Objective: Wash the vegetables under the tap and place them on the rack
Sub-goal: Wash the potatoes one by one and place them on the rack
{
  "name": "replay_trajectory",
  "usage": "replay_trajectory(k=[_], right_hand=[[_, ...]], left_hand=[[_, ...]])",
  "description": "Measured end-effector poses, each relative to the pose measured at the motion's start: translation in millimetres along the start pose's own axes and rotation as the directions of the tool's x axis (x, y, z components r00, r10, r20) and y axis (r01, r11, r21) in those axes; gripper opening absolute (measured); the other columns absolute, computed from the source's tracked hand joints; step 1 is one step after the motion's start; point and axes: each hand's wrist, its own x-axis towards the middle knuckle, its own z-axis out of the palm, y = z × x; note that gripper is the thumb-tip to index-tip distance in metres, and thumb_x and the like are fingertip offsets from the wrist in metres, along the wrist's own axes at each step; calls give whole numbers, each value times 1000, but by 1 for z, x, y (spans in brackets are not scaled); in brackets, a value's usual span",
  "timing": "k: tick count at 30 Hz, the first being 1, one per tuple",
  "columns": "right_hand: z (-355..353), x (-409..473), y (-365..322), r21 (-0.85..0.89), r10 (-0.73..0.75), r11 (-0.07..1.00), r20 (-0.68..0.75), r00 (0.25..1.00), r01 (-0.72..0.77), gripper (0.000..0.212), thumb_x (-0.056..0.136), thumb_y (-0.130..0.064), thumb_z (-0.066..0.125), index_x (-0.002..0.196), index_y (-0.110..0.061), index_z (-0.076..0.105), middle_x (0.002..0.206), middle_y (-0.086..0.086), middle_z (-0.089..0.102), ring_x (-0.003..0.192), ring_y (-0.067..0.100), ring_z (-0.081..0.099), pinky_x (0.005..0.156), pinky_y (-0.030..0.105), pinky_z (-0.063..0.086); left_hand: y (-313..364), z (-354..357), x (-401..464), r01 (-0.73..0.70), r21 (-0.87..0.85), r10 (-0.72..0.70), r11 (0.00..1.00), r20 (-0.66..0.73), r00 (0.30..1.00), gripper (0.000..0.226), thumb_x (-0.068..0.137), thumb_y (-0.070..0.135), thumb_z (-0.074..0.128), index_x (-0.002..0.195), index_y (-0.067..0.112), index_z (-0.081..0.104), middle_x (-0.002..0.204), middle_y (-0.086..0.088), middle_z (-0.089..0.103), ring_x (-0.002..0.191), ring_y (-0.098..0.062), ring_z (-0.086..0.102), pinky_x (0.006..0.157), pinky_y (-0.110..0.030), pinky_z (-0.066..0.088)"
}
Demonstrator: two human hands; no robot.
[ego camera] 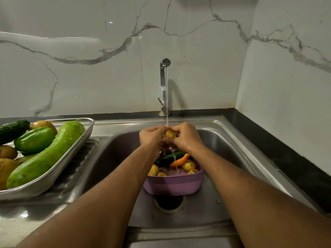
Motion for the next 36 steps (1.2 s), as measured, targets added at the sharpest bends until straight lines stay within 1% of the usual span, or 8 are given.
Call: replay_trajectory(k=[7, 14, 18, 20, 25, 28, 32, 36], right_hand=[[5, -5, -7, -19, -52, 999, -55, 997, 51, 32, 90, -35, 78, 120, -23, 74, 93, -7, 73, 80, 4, 64, 77, 30, 58], [4, 1, -10, 364, 229, 896, 107, 967, -253, 31, 111, -35, 43, 138, -25, 52, 88, 10, 66, 67, 24, 69, 64, 40, 64], [12, 3, -10, 358, 306, 882, 59, 950, -306, 32, 111, -38, 35, 124, -19, 57, 89, 6, 61, 71, 17, 60, 57, 30, 52], [18, 6, -8, 364, 379, 862, -3, 925, -352, 42, 110, -44, 34, 113, -15, 64, 79, 5, 63, 67, 18, 61, 56, 30, 49], [26, 16, -16, 588, 592, 631, 56, 804, -505, 61, 108, -57, 30, 116, -7, 65, 97, 10, 69, 93, 24, 66, 81, 38, 55], [31, 12, -22, 693, 659, 434, 190, 727, -575, 67, 106, -63, 30, 101, -5, 65, 82, 11, 66, 75, 22, 64, 56, 32, 46], [26, 8, -27, 631, 672, 472, 195, 715, -616, 65, 107, -59, 25, 83, -9, 60, 60, 7, 56, 46, 16, 48, 37, 21, 36], [19, 6, -28, 604, 656, 484, 229, 719, -633, 65, 109, -55, 24, 74, -10, 55, 45, 4, 47, 37, 14, 41, 32, 18, 32]], left_hand=[[2, -6, 1, -49, 9, 49, 999, 23, 999, 23, 93, 35, 74, 98, 13, 78, 92, -10, 78, 85, -23, 77, 79, -42, 65], [-3, -4, -3, -133, 94, 108, 987, 233, 967, 24, 107, 20, 53, 122, 15, 69, 105, -12, 75, 95, -24, 75, 85, -43, 64], [-14, -2, -2, -430, 463, 307, 775, 318, 897, 35, 110, 35, 42, 135, 20, 63, 116, -4, 72, 108, -19, 68, 99, -43, 56], [-15, -1, -5, -465, 471, 317, 749, 361, 877, 40, 110, 44, 34, 138, 25, 56, 120, -3, 69, 110, -19, 66, 101, -45, 54], [-17, 3, -8, -486, 363, 316, 795, 437, 842, 43, 107, 57, 27, 136, 27, 40, 124, -10, 64, 113, -29, 65, 100, -54, 54], [-17, 2, -7, -469, 286, 294, 836, 487, 822, 39, 110, 47, 30, 135, 18, 38, 121, -9, 61, 111, -24, 65, 98, -45, 56], [-17, 2, -3, -463, 272, 309, 844, 459, 833, 36, 112, 38, 28, 126, 10, 45, 105, -6, 59, 95, -18, 62, 81, -29, 53], [-14, 8, -1, -405, 283, 294, 869, 362, 884, 40, 113, 36, 28, 118, 7, 55, 97, -9, 61, 88, -20, 60, 85, -40, 56]])
